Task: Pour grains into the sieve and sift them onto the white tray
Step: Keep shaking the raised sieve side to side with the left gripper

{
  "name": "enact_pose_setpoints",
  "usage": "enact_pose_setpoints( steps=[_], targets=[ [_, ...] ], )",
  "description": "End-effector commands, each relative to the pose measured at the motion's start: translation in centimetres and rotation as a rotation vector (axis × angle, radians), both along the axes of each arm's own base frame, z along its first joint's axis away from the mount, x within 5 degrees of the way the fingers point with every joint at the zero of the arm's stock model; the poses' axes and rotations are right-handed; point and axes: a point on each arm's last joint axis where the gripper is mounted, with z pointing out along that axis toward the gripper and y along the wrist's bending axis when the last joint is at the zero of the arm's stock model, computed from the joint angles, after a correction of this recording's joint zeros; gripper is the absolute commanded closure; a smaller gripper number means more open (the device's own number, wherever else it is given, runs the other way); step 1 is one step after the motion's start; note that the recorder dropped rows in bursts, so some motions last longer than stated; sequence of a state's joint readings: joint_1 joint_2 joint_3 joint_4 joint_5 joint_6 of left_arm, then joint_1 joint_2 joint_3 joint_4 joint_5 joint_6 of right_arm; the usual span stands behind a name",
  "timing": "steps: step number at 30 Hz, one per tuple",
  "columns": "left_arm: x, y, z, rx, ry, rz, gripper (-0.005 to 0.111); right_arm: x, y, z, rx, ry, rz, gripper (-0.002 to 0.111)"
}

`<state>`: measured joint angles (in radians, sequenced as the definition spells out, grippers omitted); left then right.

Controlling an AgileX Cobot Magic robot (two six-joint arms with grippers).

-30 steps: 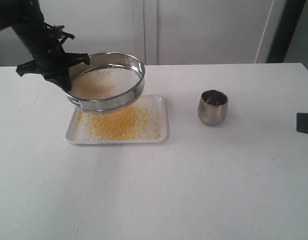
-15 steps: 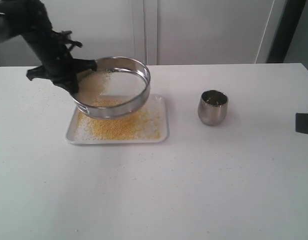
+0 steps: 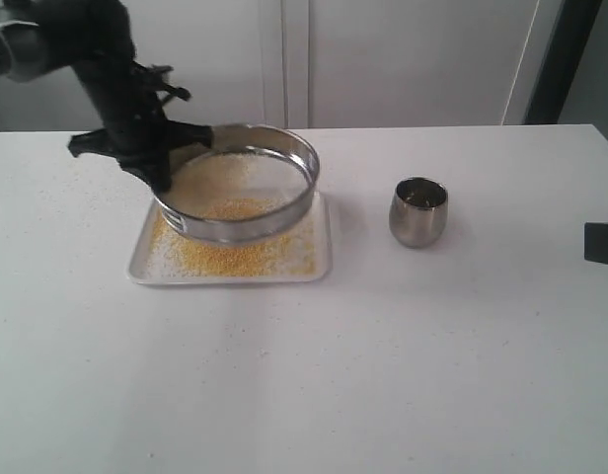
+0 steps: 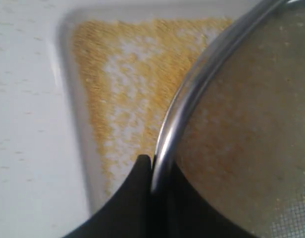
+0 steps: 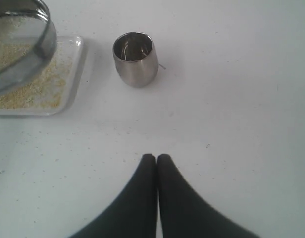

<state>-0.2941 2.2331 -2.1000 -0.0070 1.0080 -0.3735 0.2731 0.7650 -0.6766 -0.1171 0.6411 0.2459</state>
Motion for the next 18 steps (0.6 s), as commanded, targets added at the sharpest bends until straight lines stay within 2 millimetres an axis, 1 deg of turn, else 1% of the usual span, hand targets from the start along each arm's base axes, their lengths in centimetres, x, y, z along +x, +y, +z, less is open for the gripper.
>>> enact_pose_setpoints(
  steps=[1,2,3,4,6,8,9,10,12,15,16,18],
  targets=[
    [0.0,-0.1,0.5,-0.092,-0.006,0.015,0.107,0.0,-0.1,0.0,-0.012,-0.015,-0.001,0.108],
    [-0.4,-2.1,-1.0,-0.068,0.018,-0.036,0.107,0.0,-0.1,0.0,-0.012,-0.015,-0.001,0.108],
    [-0.8,-2.8,-1.1,-0.026,0.016,-0.065,0.107,0.0,-0.1,0.1,-0.011,-0.017,-0.001,0.108],
    [-0.8,-2.2,-0.5,0.066,-0.012,-0.083,0.107,0.0,-0.1,0.0,-0.012,-0.015,-0.001,0.108],
    [-0.7,-0.1,1.6,0.143,-0.062,-0.025,0.107,0.0,-0.1,0.0,-0.012,-0.015,-0.001,0.108],
    [-0.6,1.6,3.1,0.118,-0.09,0.055,0.107,0.0,-0.1,0.0,-0.012,-0.015,-0.001,0.108],
    [-0.5,1.8,3.2,0.08,-0.085,0.071,0.107,0.0,-0.1,0.0,-0.012,-0.015,-0.001,0.108],
    [-0.5,1.6,3.1,0.044,-0.078,0.069,0.107,0.0,-0.1,0.0,-0.012,-0.015,-0.001,0.108],
    [-0.4,0.1,1.7,-0.008,-0.053,0.033,0.107,0.0,-0.1,0.1,-0.011,-0.017,-0.001,0.108],
    [-0.8,-2.0,0.1,0.001,-0.017,-0.019,0.107,0.0,-0.1,0.1,-0.01,-0.019,-0.001,0.108],
    [-0.9,-2.3,0.0,0.019,-0.017,-0.048,0.107,0.0,-0.1,0.1,-0.01,-0.019,-0.001,0.108],
    [-0.9,-1.5,0.7,0.101,-0.044,-0.063,0.107,0.0,-0.1,0.1,-0.01,-0.019,-0.001,0.108]
  ],
)
